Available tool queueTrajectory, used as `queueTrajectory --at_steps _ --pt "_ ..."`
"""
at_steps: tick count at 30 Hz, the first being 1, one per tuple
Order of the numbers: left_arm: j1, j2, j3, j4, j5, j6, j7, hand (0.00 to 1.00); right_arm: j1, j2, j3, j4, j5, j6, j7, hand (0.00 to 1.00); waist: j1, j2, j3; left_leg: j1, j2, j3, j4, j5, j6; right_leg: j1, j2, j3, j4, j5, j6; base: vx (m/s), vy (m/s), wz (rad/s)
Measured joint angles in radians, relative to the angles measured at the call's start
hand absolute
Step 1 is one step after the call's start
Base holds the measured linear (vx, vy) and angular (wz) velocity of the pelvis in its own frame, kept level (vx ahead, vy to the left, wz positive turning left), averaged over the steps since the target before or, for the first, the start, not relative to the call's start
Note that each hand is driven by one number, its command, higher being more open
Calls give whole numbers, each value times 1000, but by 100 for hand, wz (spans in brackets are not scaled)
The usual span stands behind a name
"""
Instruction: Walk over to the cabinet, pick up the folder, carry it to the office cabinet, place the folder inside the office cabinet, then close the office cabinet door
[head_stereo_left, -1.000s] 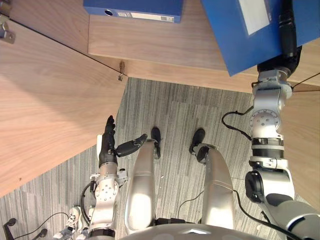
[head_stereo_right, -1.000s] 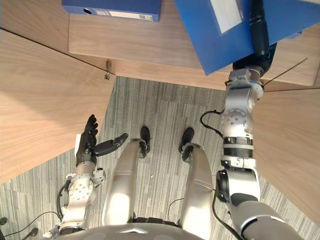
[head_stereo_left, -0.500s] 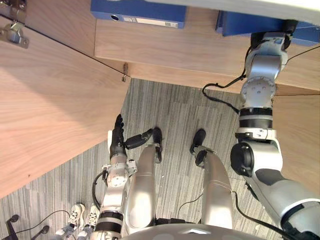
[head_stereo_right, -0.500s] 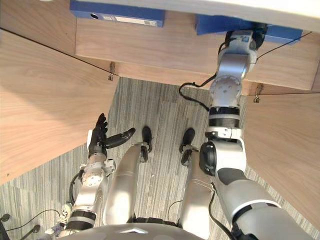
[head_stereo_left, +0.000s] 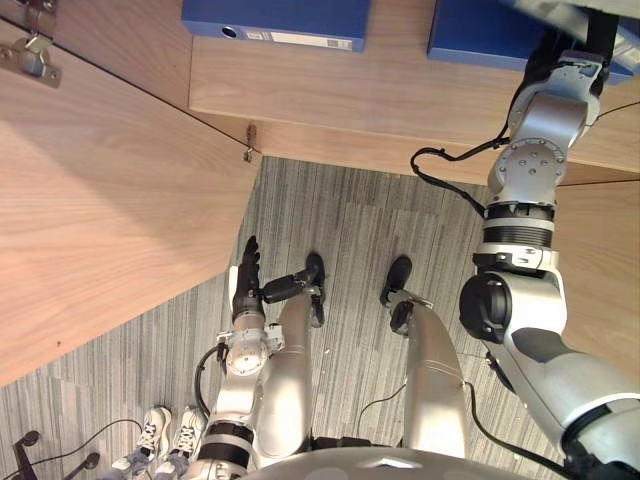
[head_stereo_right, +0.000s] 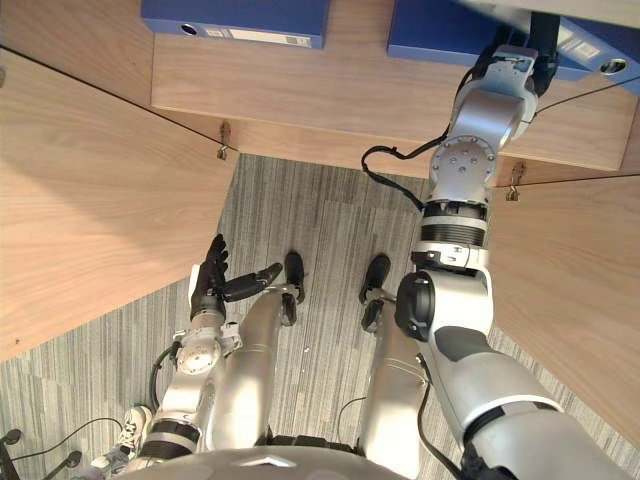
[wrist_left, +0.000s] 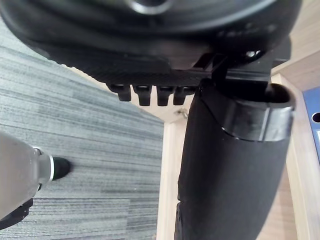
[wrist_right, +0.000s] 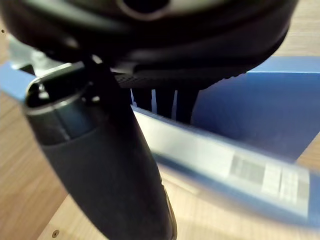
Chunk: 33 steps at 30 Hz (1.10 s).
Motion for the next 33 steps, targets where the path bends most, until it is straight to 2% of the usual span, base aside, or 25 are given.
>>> queueTrajectory --at_steps 6,10,15,16,19,27,29,33 --pt "-1 1 0 0 -2 0 0 100 0 -12 47 0 -1 4 29 100 -6 0 0 -7 5 1 10 0 0 -4 4 0 1 1 -1 -4 -2 -1" --pt "-1 5 0 -4 -3 0 -4 100 0 -33 106 3 -2 28 55 100 -7 0 0 -9 14 3 17 -1 1 -4 13 1 1 4 -6 -28 -15 -5" --pt "1 11 1 -6 -19 0 -11 100 1 -101 251 17 -19 94 120 100 -17 0 0 -14 24 3 24 -2 2 -11 21 1 6 5 -8 -39 -25 -4" --pt "1 17 1 -6 -19 0 -17 100 3 -124 309 18 -55 126 150 100 -26 0 0 -16 26 3 25 -2 2 -13 23 1 6 5 -8 0 0 0" --pt "1 26 1 -8 -18 0 -30 100 8 -161 392 20 -119 170 213 100 -34 0 0 -16 29 5 26 -2 2 -13 26 2 6 5 -8 -3 0 -1" --pt "1 44 2 -8 -18 0 -47 100 42 -218 527 36 -183 231 338 100 -37 -1 0 -15 34 7 27 -2 2 -13 30 4 5 6 -9 0 0 0" --pt "1 59 2 -8 -18 0 -56 100 78 -264 589 40 -201 247 373 100 -38 -1 1 -14 35 10 27 -3 2 -13 32 6 3 9 -8 -22 10 -4" --pt "1 67 9 -8 -18 0 -64 100 118 -306 638 41 -209 277 422 100 -42 -2 1 -13 38 18 28 -6 7 -13 35 11 -2 13 -7 -14 14 -6"
